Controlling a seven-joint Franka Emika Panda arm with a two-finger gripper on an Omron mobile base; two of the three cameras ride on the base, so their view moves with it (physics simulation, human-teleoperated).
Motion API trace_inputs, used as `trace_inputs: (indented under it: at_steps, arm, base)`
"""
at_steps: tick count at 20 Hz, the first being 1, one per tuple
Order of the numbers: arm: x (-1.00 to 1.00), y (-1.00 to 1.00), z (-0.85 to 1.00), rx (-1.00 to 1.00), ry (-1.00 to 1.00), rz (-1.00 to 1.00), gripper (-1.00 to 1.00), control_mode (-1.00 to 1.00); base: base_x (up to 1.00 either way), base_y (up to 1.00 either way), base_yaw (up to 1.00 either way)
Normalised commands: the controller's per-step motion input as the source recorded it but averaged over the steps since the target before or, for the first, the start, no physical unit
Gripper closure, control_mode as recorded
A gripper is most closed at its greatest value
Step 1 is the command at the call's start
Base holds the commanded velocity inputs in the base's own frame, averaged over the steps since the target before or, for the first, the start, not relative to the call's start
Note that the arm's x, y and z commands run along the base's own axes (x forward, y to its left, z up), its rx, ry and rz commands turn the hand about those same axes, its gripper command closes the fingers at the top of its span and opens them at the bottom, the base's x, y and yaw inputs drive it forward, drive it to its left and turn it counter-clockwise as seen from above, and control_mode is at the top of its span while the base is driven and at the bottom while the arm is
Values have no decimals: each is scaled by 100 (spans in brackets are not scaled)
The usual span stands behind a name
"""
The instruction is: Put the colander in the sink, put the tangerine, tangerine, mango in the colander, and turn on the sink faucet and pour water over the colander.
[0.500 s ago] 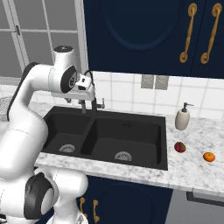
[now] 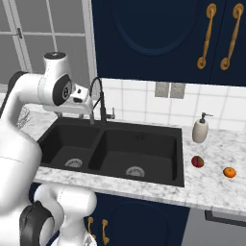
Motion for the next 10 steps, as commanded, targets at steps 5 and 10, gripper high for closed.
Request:
trace_inputs:
  at_steps: [5,10]
  arm:
    - [-26,100,-10,-7,0,0,-100,-100]
    - [0,100,-16,-1,0,0,-100,-100]
  base:
    - [0,0,0]
    - [0,0,0]
